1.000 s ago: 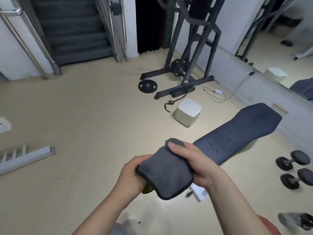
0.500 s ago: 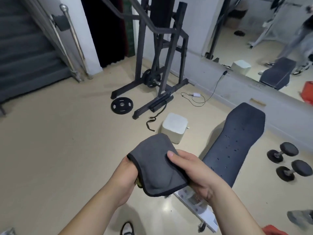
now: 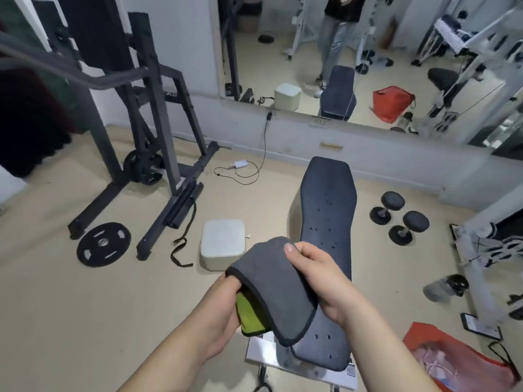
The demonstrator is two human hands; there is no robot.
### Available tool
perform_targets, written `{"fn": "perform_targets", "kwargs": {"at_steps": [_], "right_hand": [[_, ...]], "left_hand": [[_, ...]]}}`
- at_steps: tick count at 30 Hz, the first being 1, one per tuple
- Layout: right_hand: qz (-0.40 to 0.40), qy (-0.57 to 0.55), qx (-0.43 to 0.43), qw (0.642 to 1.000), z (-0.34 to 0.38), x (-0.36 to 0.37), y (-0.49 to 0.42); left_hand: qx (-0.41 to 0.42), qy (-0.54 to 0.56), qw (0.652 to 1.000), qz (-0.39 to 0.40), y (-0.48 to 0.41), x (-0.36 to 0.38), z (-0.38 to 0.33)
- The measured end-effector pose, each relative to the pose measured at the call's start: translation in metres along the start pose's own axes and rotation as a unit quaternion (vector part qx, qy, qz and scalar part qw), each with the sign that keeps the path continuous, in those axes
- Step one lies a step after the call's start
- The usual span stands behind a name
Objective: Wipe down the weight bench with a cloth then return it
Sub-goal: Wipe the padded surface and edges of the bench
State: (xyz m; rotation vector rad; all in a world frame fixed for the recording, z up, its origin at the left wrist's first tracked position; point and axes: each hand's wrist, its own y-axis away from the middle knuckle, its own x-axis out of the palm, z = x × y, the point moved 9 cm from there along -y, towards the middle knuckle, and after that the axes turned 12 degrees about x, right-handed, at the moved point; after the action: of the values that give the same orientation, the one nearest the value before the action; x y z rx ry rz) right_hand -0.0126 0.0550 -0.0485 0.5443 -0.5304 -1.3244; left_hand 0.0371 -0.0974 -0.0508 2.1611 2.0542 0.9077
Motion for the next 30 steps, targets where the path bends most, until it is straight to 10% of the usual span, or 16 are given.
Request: {"fn": "perform_targets", "kwargs": {"at_steps": [5, 14, 20, 30], "right_hand": [[0.064, -0.034, 0.049, 0.996, 0.034, -0.005, -0.046], [-0.200, 0.046, -0.079, 0.976, 0.127, -0.048, -0.154], [-0.145, -0.152, 0.010, 0.978, 0.174, -0.041, -0.244], [-0.332, -0.206, 0.019, 0.920, 0.221, -0.103, -0.275]], "left_hand": [[-0.021, -0.026, 0.999, 0.019, -0.073, 0.005, -0.033], [0.024, -0.240, 0.969, 0.058, -0.239, -0.013, -0.109], [-0.069, -0.124, 0.984, 0.107, -0.357, -0.019, -0.140], [-0.213, -0.040, 0.947, 0.238, -0.456, 0.052, -0.164]]}}
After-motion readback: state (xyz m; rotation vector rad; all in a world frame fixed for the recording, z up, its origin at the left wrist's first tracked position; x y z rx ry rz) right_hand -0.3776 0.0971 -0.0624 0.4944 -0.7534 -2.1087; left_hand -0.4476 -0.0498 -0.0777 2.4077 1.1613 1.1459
